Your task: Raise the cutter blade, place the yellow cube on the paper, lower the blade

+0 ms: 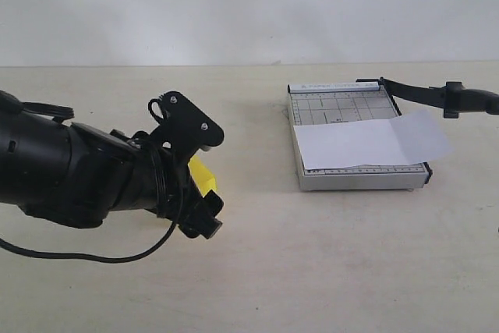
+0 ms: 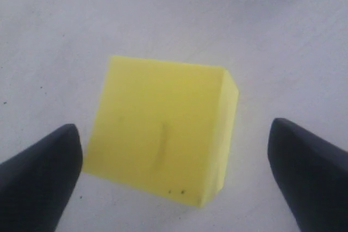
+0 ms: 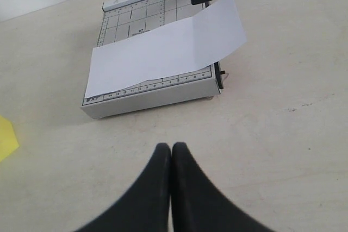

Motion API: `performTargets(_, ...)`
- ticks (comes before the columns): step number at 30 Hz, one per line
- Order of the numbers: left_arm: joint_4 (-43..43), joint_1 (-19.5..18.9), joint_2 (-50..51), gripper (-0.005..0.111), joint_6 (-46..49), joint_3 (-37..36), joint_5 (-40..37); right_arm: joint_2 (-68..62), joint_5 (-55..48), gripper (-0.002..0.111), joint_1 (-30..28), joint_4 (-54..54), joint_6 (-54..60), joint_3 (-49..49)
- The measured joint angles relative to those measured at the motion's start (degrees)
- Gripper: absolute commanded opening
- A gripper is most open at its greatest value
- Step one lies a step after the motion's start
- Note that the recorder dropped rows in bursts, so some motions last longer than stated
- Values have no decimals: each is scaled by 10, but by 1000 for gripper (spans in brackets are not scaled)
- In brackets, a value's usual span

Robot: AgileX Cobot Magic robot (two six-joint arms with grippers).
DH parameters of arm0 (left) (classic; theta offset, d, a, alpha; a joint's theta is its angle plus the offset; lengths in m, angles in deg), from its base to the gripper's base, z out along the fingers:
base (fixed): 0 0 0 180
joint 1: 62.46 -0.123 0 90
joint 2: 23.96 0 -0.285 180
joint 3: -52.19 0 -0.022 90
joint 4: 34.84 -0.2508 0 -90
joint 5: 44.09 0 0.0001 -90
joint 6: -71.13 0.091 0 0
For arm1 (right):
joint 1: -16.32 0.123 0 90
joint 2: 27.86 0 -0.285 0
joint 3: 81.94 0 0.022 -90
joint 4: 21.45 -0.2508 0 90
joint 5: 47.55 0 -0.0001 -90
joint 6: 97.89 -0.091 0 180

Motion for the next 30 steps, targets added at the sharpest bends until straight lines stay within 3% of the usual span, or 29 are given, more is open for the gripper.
performTargets(2, -5, 0, 9, 82, 2, 1, 6, 0, 0, 0, 0, 0, 0, 0)
performTargets(5, -6, 0, 15, 63, 5, 5, 17, 0, 0, 0, 0, 0, 0, 0)
performTargets(10, -5, 0, 15, 6, 8, 7, 24, 0, -1, 0, 0, 0, 1, 0)
performTargets(23, 27, 0, -43, 4, 7, 9, -17, 0, -1, 0, 0, 0, 2, 0)
performTargets(30, 28, 0, -102, 4, 28, 53, -56, 0, 3, 0, 0, 0, 2, 0)
